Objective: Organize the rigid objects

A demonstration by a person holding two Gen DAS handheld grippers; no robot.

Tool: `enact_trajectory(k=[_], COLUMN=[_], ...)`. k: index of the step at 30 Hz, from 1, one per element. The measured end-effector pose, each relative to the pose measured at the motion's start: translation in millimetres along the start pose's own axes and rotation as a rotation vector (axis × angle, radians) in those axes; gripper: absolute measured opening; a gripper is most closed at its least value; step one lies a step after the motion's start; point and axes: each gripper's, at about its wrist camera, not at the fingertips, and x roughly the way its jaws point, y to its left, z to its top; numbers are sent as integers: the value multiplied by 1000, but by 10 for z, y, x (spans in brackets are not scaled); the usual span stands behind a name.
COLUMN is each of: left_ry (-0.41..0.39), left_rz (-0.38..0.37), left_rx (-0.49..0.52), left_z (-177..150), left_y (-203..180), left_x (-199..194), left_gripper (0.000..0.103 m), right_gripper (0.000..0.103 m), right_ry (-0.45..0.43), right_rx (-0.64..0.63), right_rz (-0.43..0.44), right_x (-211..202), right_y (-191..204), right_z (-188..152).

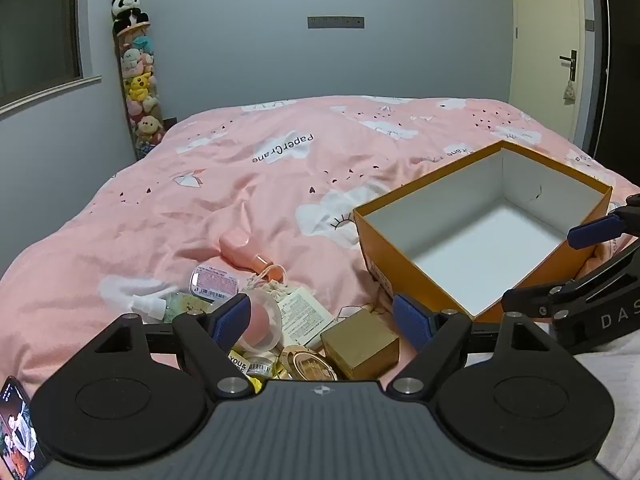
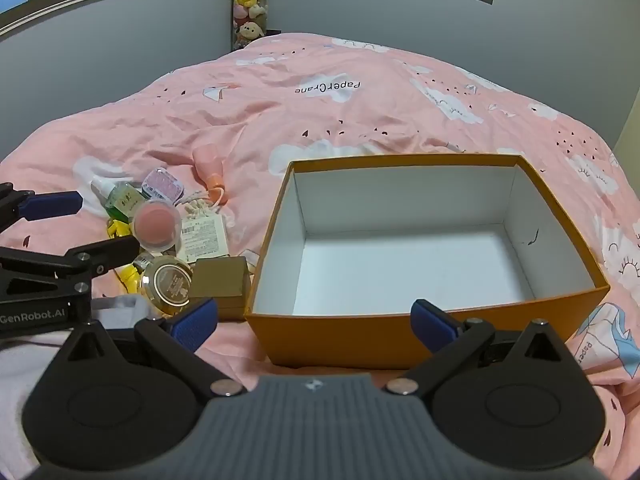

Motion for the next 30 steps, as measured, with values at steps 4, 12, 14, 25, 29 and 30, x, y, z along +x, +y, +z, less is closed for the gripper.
enact_trajectory(k=[4, 12, 14, 25, 29, 30], left_ry=[-1, -1, 2, 22, 27, 27], left_rz=[-1, -2, -3, -5, -3, -3], left_rx=[3, 17, 15, 11, 14, 14], left_z=[-1, -67, -54, -34, -38, -40], left_y=[-1, -59, -46, -5, -19, -21], left_x=[0, 56, 62, 62, 63, 62], left_gripper=[95, 95, 95, 95, 95, 95], right_gripper=[101, 101, 101, 101, 101, 101], right_ry=[7, 12, 16, 49, 52, 53], right_rx=[-2, 3, 6, 11, 11, 11], right_rz=[2, 19, 22, 28, 29, 30], right_x=[16, 95, 103, 100, 103, 108], right_y=[6, 6, 0, 17, 17, 16], right_z=[15, -45, -69, -23, -19, -20])
